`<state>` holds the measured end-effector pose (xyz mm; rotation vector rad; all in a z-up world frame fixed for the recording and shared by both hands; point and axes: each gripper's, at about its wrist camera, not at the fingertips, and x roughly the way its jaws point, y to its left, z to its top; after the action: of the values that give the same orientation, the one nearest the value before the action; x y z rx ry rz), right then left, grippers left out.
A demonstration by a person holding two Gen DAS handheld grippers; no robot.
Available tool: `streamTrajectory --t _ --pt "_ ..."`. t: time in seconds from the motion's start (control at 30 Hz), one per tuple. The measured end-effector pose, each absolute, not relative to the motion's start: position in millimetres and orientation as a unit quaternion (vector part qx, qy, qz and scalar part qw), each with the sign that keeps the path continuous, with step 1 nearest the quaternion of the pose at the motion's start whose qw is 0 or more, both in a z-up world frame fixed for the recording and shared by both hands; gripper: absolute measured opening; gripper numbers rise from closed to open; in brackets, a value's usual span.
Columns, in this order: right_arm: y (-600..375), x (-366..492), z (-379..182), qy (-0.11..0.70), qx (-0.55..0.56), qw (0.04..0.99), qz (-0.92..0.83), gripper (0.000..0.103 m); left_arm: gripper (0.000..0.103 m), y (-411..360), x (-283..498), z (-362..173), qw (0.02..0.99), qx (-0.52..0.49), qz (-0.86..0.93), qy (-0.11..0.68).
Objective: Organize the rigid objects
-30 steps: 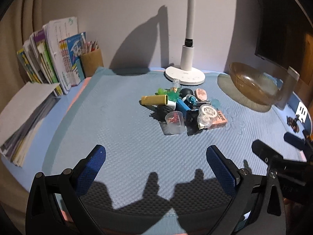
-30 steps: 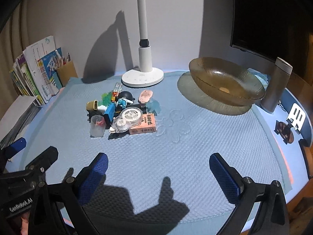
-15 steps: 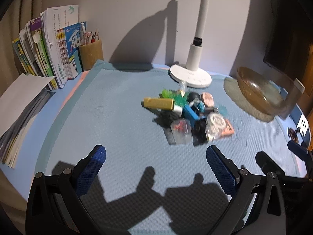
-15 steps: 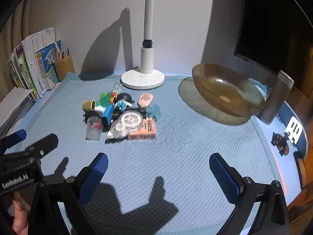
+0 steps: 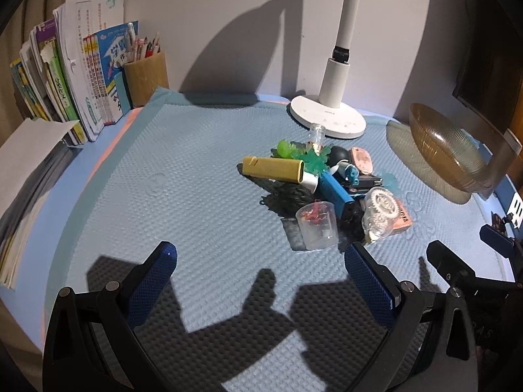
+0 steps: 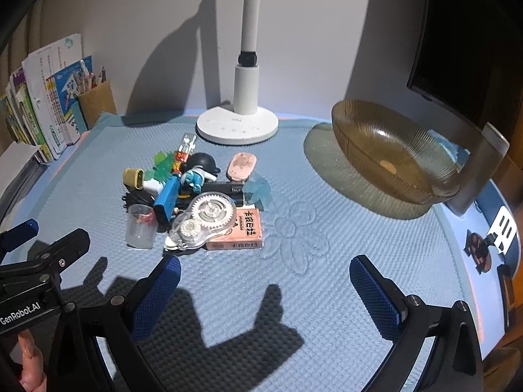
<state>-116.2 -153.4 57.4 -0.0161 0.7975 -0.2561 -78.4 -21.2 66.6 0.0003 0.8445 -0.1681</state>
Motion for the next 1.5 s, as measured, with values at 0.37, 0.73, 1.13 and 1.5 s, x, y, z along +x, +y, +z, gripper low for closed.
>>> streamTrajectory --t 0.37,0.73,1.13,1.5 --pt "-161 -111 23 0.338 -0.016 0.935 -0.111 0.103 0.102 -28 -88 50 0.945 0.012 -0.092 0.315" --pt "-169 -113 21 0.337 0.0 0.935 -0.11 0.103 0.102 -50 -91 38 0.936 0.062 -0.102 0.332" --pt "-193 -92 36 0.457 0.012 0.89 0.0 0.103 0.1 -50 -60 67 0.896 0.059 -0.181 0.401" --pt "-209 -54 20 0.467 -0.02 0.88 0.081 0.083 0.075 -51 -40 36 0.878 0.04 -0.177 0.444"
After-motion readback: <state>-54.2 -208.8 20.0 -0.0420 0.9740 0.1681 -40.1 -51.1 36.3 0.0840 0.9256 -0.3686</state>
